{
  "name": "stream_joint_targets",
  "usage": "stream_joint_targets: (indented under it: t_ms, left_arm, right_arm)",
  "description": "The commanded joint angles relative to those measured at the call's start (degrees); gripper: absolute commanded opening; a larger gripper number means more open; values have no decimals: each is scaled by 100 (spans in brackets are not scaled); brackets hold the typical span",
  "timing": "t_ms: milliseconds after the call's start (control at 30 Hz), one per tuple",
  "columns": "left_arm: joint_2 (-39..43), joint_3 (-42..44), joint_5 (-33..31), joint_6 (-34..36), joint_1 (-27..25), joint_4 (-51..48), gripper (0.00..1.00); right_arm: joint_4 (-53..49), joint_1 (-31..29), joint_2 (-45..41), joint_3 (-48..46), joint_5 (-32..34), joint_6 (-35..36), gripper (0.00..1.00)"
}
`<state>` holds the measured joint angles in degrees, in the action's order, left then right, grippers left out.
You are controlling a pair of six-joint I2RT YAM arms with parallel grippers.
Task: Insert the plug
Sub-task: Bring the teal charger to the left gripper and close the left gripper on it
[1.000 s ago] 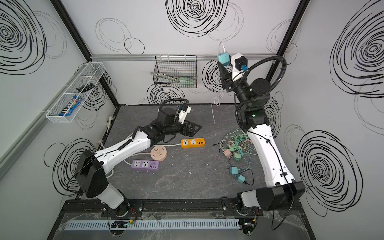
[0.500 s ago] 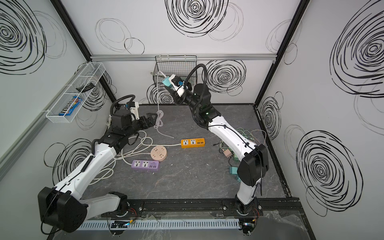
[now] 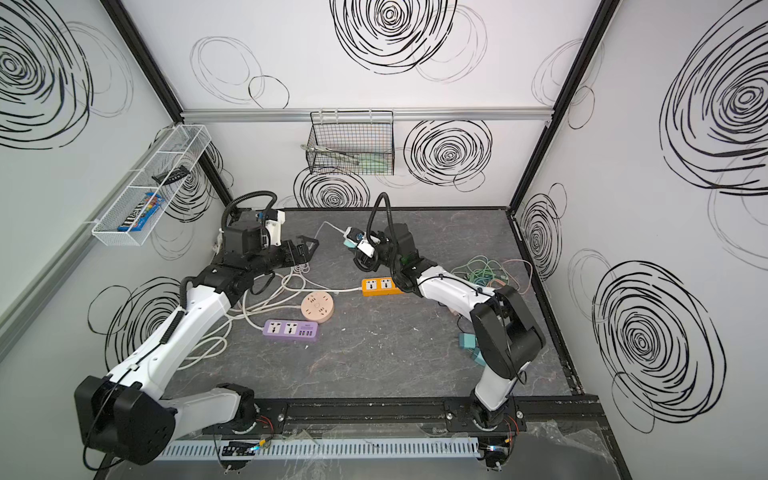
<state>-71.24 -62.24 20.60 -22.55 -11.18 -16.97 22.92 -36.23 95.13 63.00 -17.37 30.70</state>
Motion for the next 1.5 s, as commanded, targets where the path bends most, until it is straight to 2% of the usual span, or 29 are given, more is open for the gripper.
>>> stream_joint_targets:
  t_ms: [0, 167, 333, 433, 667, 833, 1033, 1200, 1400, 1467]
  left_arm:
    - [-158, -380, 988, 516, -5, -260, 96]
    - [-423, -640, 1733, 823, -157, -690, 96]
    - [-587, -676, 2049, 809, -288, -610, 99]
    - [-652, -693, 2486, 811, -355, -456, 93]
    - [-696, -632, 2449, 594, -431, 120, 75]
    - [-880, -718, 2522, 516, -468, 181, 64]
    - [-980, -728, 2824, 498, -552, 291, 57]
    - [-1032, -722, 2958, 438, -591, 427, 44]
    - [-1054, -739, 2809, 425, -647, 477, 16]
    - [-1082, -798, 2650, 474, -672, 370, 6]
  right_arm:
    - [724, 15, -449, -167, -502, 580, 20]
    - [1066, -55, -589, -475, -502, 905, 19]
    - [1254, -99, -723, -666, -648, 1023, 19]
    - [1150, -128, -771, -693, -700, 1135, 19]
    - [1101, -173, -929, -796, -976, 1100, 20]
    - [1127, -182, -1014, -849, -1160, 963, 21]
    - [1198, -209, -1015, -897, -1284, 827, 21]
    - [1189, -236, -979, -921, -1289, 818, 21]
    - [1088, -231, -1023, -930, -1315, 726, 22]
    - [1036, -235, -1056, -945, -1281, 664, 25]
